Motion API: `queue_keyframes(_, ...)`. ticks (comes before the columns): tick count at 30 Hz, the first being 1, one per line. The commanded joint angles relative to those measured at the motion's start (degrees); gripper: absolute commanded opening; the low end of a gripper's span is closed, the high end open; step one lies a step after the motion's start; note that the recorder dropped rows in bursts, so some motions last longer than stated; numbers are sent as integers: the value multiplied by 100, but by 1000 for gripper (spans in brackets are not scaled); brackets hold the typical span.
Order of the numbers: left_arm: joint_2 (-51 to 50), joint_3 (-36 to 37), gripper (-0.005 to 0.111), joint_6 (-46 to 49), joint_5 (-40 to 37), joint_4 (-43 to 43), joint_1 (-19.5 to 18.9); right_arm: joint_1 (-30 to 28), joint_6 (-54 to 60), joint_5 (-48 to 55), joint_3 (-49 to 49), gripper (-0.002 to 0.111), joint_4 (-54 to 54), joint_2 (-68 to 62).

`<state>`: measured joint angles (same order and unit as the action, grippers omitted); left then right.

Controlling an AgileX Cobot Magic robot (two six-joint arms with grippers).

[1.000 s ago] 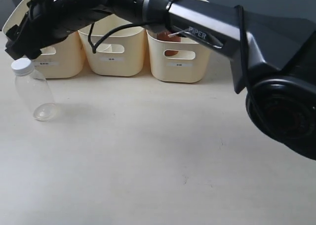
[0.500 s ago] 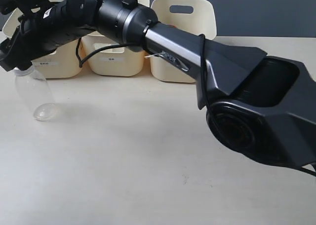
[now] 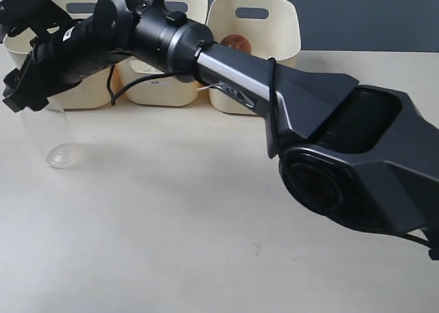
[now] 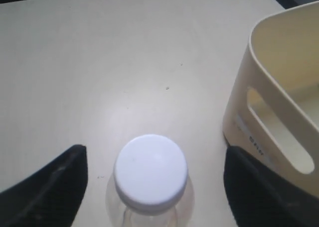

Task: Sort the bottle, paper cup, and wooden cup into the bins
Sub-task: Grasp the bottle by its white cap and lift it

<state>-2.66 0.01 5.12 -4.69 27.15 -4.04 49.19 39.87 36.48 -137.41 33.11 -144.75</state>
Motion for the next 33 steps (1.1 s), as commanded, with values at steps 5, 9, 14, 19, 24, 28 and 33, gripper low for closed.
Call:
queue_keyframes(5, 24, -1, 0, -3, 24, -7, 32, 17, -4, -61, -31, 72, 107, -93)
queue_keyframes(9, 24, -1, 0, -3, 24, -7, 32, 17, -4, -127, -31, 72, 107, -93)
queue_keyframes(14, 24, -1, 0, -3, 24, -7, 32, 17, -4, -103, -31, 72, 122, -174)
queue_keyframes(19, 24, -1, 0, -3, 24, -7, 32, 17, -4, -141, -31, 72, 201, -321)
queue_keyframes(24, 24, -1, 0, -3, 24, -7, 32, 17, -4, -299, -31, 68, 213, -346)
queue_keyframes(28, 24, -1, 0, -3, 24, -7, 32, 17, -4, -402, -31, 68, 244, -346)
queue_keyframes(33, 24, -1, 0, -3, 24, -7, 32, 17, -4, -447, -31, 64, 360, -346)
